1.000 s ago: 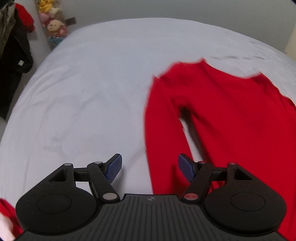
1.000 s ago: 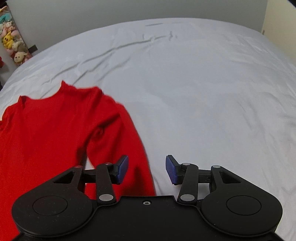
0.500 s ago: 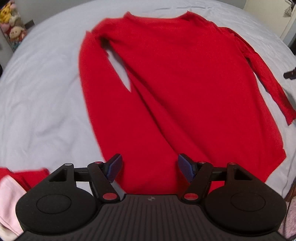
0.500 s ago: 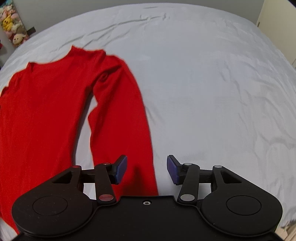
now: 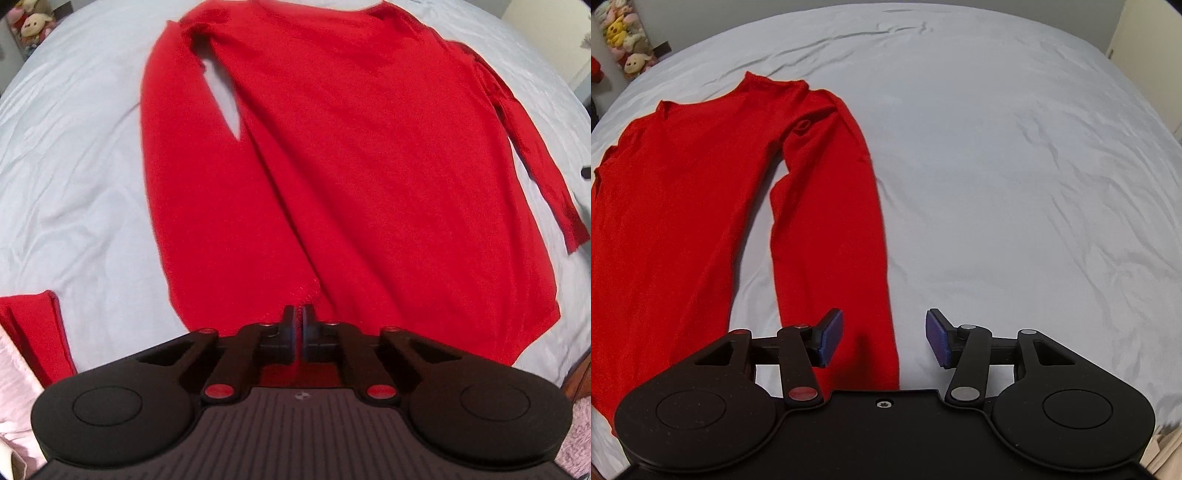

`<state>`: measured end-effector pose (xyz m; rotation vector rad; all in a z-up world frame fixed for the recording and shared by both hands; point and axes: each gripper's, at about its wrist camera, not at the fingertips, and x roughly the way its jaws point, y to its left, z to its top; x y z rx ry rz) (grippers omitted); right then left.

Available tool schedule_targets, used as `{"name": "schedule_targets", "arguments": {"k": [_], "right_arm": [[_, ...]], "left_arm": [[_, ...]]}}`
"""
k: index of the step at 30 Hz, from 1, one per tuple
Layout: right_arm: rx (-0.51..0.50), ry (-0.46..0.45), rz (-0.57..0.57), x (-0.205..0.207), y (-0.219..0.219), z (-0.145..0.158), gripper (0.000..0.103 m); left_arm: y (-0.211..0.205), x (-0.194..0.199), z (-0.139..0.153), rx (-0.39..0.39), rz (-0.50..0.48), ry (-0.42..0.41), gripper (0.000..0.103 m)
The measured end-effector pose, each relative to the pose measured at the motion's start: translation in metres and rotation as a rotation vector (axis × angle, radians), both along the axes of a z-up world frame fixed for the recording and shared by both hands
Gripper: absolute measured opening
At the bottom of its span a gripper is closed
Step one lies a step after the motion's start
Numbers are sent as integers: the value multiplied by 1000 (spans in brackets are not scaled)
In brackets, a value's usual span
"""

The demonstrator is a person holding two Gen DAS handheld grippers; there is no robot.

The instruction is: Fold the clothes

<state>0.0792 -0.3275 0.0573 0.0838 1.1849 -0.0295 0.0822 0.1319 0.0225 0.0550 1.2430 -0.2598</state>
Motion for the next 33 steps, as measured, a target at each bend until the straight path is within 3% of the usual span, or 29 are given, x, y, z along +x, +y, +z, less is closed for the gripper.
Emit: {"name": "schedule_targets", "arguments": {"k": [6, 12, 17, 19, 25, 33], "right_arm": [[4, 18, 12, -2, 0, -5, 49], [4, 46, 4, -6, -5, -12, 49], [-10, 71, 5, -6, -6, -18, 50], [-16, 81, 3, -5, -5, -20, 50], [-18, 86, -3, -1, -3, -25, 50], [-5, 108, -22, -4, -12, -24, 50]], "left_arm": [[36, 3, 30, -9, 80, -58, 1], [135, 14, 75, -17, 338, -109, 1], [205, 14, 94, 20, 516, -134, 1], [234, 12, 91, 40, 595, -113, 1], [272, 14, 66, 48, 733, -84, 1], [311, 26, 57, 90, 846, -106, 3]]}}
